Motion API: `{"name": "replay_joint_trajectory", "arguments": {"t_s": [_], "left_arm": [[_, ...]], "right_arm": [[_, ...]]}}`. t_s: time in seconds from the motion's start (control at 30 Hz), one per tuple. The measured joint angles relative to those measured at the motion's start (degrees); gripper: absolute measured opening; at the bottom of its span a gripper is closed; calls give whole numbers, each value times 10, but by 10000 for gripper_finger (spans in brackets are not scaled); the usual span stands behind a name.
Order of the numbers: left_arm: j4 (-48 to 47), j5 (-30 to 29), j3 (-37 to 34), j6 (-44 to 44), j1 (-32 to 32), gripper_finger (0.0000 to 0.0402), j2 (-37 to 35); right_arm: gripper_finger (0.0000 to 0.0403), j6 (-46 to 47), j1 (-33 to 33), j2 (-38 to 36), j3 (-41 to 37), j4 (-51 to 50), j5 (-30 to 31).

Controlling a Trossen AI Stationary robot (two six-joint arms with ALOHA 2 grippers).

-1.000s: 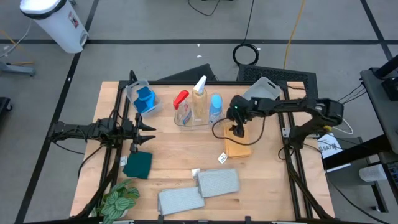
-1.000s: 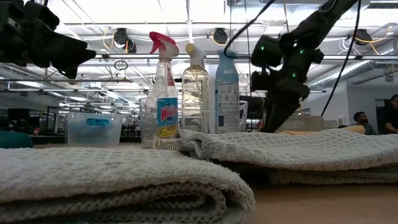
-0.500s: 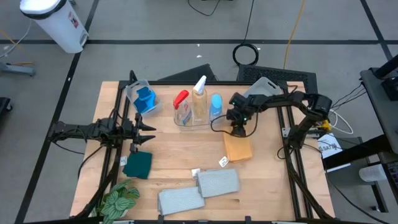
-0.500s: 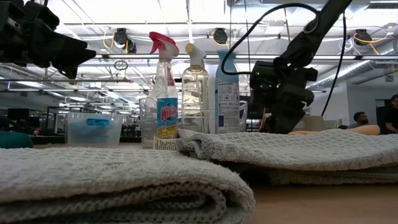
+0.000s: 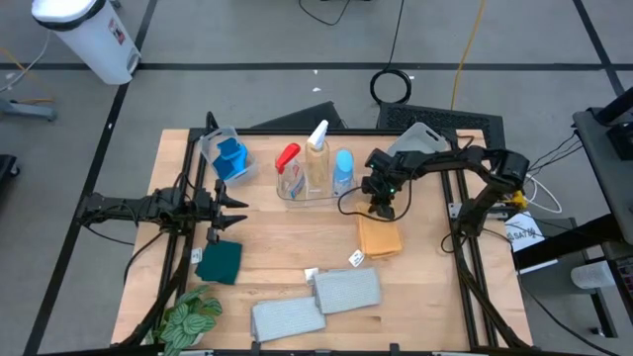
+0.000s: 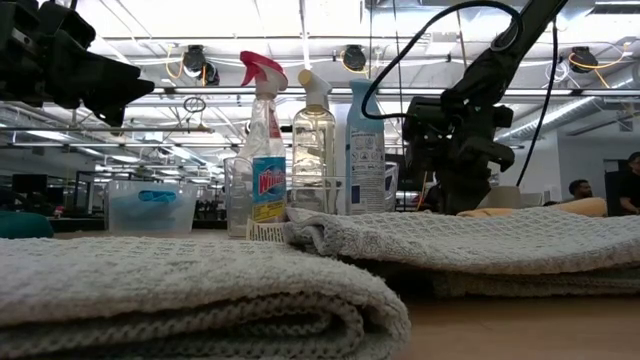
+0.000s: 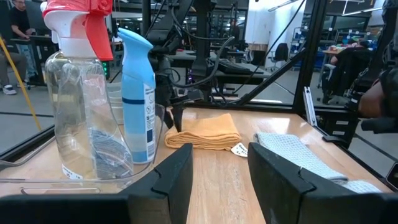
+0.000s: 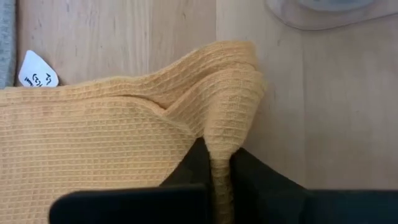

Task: Pick & Place Kitchen Items
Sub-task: Put the yellow microfiber towel into the gray bin

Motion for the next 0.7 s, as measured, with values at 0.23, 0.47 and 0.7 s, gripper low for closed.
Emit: {"name": "replay_joint_trajectory", "arguments": {"t_s": [0.23, 0.47, 0.7], "left_arm": [[0, 0, 0, 0, 0, 159, 0], [0, 0, 0, 0, 0, 159, 0], [0, 0, 0, 0, 0, 159, 0]], "right_arm": [[4, 3, 1, -43, 0, -23, 52], [3, 74, 4, -161, 0, -94, 164], [1, 153, 4, -300, 0, -129, 253]]}}
